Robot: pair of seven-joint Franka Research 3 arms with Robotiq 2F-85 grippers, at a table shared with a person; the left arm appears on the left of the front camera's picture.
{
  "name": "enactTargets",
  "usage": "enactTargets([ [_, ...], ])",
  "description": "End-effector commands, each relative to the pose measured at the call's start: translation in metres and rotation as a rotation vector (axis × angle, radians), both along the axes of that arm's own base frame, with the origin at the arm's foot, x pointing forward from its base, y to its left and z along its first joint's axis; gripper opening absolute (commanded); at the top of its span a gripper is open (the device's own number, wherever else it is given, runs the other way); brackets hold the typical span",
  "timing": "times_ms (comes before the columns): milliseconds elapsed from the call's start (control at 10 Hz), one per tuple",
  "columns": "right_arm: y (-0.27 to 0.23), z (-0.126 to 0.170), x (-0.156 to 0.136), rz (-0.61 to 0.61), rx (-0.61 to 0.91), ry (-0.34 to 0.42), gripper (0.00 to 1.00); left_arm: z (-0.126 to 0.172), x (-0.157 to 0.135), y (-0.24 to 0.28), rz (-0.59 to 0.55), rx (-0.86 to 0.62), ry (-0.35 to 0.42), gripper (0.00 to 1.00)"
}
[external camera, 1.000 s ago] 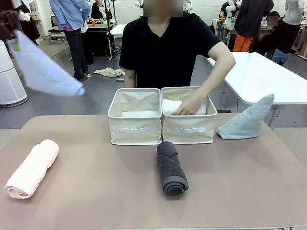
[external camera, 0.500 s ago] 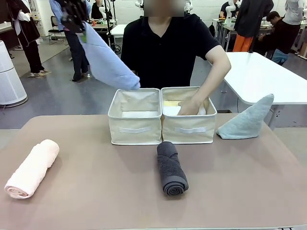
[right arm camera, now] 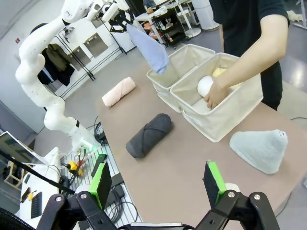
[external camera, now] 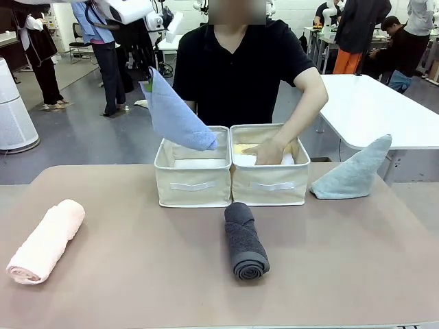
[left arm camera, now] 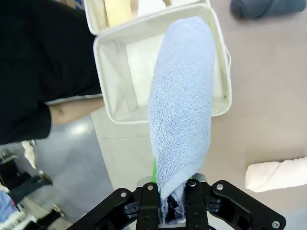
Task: Sort the towels based on their folding style.
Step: Pick up one triangle-folded towel and place it in the left Fabric basket.
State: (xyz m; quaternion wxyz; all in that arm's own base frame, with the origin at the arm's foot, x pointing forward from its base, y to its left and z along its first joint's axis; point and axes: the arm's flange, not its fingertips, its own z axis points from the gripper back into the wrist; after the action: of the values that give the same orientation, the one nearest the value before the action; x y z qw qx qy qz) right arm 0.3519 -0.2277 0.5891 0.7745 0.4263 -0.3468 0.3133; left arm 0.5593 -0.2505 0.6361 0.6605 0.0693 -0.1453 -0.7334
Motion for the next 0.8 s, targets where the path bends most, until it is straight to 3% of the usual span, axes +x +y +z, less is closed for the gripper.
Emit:
enactTargets([
  [0,0.001,-0.001,-0.001,0.001,0.011,-0.015,1.00,-0.005,-0.004,-0.011,0.147,0.050,0.049,0.16],
  [300,0.001,-0.001,-0.001,0.001,0.011,-0.015,1.00,-0.023,-0.002,-0.014,0.185,0.049,0.125,0.16],
  [400,0.001,-0.001,-0.001,0.001,0.011,-0.015,1.00,-0.008,-0.003,-0.008,0.163,0.042,0.149,0.16],
  [500,0.001,-0.001,-0.001,0.001,0.011,-0.015,1.00,-0.028,-0.004,-0.010,0.177,0.059,0.097,0.16],
  [700,0.001,-0.001,-0.001,0.001,0.011,-0.015,1.00,-0.028,-0.004,-0.010,0.177,0.059,0.097,0.16],
])
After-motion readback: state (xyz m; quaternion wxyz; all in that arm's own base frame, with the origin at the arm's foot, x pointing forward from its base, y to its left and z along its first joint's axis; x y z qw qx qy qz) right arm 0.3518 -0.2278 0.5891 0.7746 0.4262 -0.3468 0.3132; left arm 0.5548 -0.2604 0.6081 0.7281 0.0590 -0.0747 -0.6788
